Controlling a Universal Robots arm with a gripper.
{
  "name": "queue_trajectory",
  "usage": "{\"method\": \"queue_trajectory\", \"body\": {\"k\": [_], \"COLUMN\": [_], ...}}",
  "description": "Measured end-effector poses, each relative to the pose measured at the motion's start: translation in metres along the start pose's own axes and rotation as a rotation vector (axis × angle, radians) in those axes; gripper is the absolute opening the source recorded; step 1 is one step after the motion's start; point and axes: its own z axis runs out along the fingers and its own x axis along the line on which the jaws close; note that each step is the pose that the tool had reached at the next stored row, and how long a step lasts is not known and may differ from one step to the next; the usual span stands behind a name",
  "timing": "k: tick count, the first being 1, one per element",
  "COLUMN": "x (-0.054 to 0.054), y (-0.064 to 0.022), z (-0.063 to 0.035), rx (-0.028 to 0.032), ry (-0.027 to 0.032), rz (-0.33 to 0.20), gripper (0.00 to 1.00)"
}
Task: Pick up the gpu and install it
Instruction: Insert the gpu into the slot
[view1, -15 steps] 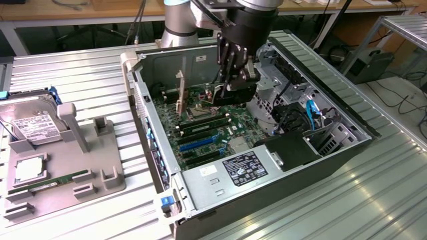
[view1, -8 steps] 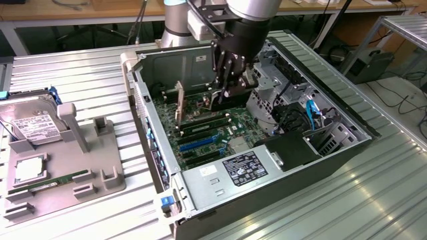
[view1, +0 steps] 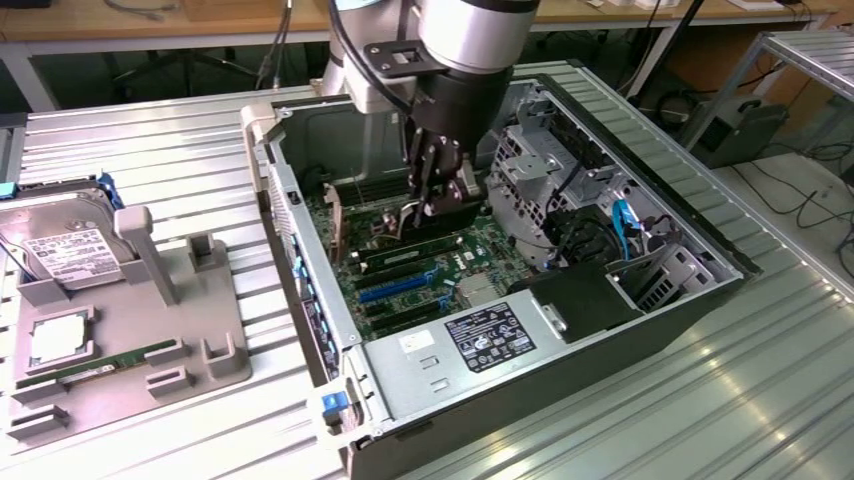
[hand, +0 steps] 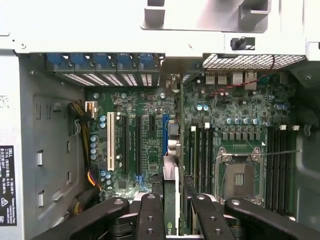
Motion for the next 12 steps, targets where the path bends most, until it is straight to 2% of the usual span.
{"method": "queue_trajectory", "body": {"k": [2, 12], "x": [0.002, 0.007], "y": [0.0016, 0.0021], "z": [0.0073, 0.0308], "rx": [-0.0001, 0.0], "ry": [0.0001, 0.0001], "rz": [0.0, 0.0], "gripper": [0.26, 0.26]}}
